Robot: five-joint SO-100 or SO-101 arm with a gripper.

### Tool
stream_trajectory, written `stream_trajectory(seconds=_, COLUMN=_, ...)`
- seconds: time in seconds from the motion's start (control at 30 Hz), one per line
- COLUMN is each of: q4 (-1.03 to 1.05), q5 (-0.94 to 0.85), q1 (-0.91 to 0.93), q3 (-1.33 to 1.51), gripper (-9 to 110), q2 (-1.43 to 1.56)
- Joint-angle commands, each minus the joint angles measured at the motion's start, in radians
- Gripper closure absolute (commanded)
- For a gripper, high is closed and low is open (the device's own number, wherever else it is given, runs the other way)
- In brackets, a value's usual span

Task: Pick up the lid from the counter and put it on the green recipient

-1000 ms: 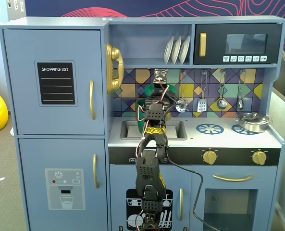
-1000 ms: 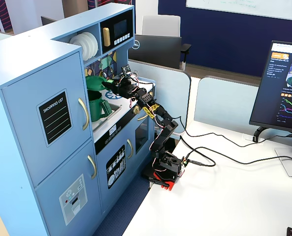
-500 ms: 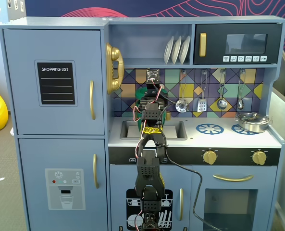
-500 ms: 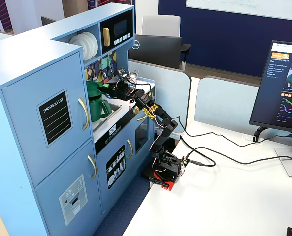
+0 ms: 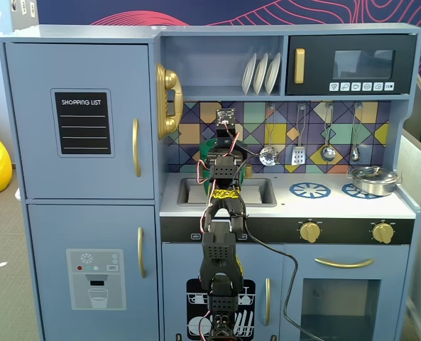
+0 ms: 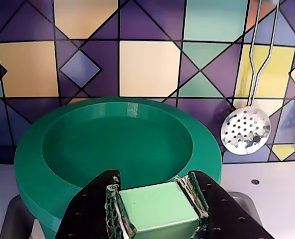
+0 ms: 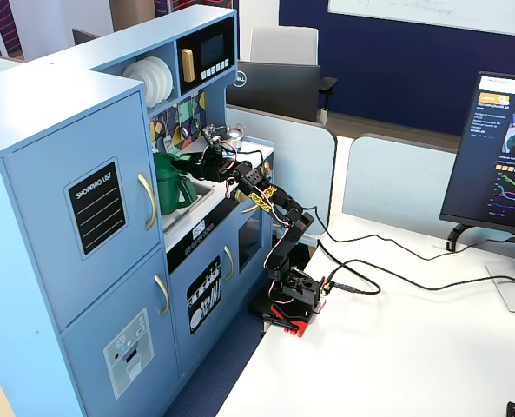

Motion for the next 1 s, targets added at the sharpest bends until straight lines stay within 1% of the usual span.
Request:
stream_trajectory(seconds=0.0, q4=-0.046, q5=-0.014, q1=-0.023, q3=-0.011, gripper=102, q2=0.026)
stream_trajectory(seconds=0.03, q4=-0.055, q5=-0.006, q1=-0.028, q3=-0.011, gripper=98, q2=0.026)
stream_trajectory(seconds=0.07, q4=-0.058, q5=0.009, q1=-0.026, q3=-0.011, gripper=92, q2=0.028)
stream_trajectory(seconds=0.13, q4=-0.061, q5=0.012, q1=-0.028, q3=-0.011, gripper=83, q2=0.032)
stream_trajectory(seconds=0.2, q4=-0.054, q5=0.002, q1=-0.028, q3=-0.011, gripper=78, q2=0.038)
stream_trajectory(seconds=0.47, q4=-0.060, q5=-0.018, q1=-0.009, q3=-0.018, gripper=75, q2=0.057)
stream_trajectory(seconds=0.63, q4=-0.048, q5=-0.020, q1=0.005, q3=-0.097, gripper=74, q2=0.103)
stream_trajectory(seconds=0.7, q4=0.014, q5=-0.028, q1=0.003, q3=-0.120, gripper=74, q2=0.161)
stream_trajectory(seconds=0.8, q4=0.164, q5=-0.046, q1=0.002, q3=-0.100, gripper=74, q2=0.281)
stream_trajectory(seconds=0.97, q4=0.367, q5=-0.040, q1=0.029, q3=0.201, gripper=75, q2=0.565)
